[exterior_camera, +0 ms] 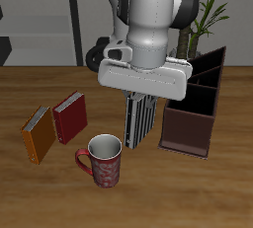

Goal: Place the striped book into the left desk caddy's front compartment and place the red book into the left desk caddy's left compartment and place the orange book into the left desk caddy's back compartment

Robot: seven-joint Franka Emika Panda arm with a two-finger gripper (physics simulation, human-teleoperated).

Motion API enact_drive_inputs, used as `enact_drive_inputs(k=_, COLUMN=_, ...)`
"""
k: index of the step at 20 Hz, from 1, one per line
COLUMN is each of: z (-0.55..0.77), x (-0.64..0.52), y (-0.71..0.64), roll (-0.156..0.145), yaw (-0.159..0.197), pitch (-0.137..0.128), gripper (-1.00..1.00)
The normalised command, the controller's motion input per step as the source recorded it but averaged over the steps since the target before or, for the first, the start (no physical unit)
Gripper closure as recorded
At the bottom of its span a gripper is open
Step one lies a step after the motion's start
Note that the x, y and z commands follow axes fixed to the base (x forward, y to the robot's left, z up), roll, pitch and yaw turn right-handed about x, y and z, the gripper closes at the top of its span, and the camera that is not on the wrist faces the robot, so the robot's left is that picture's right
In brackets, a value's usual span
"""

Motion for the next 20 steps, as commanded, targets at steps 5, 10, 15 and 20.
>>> enact_drive_inputs(k=5, z=0.2, x=-0.4, y=-0.08, roll=0.0, yaw=-0.009, pitch=-0.008, gripper=1.0)
enact_drive_inputs(k=10, z=0.26, x=-0.78, y=0.05, roll=-0.013, yaw=0.027, pitch=-0.118, gripper=1.0)
enact_drive_inputs(k=15, z=0.1, x=-0.5, y=0.01, roll=-0.025, yaw=0.005, pitch=-0.038, gripper=1.0)
enact_drive_inputs(k=20, z=0.1, x=-0.5, y=-0.02, roll=0.006, yaw=-0.011, pitch=-0.07, gripper=1.0)
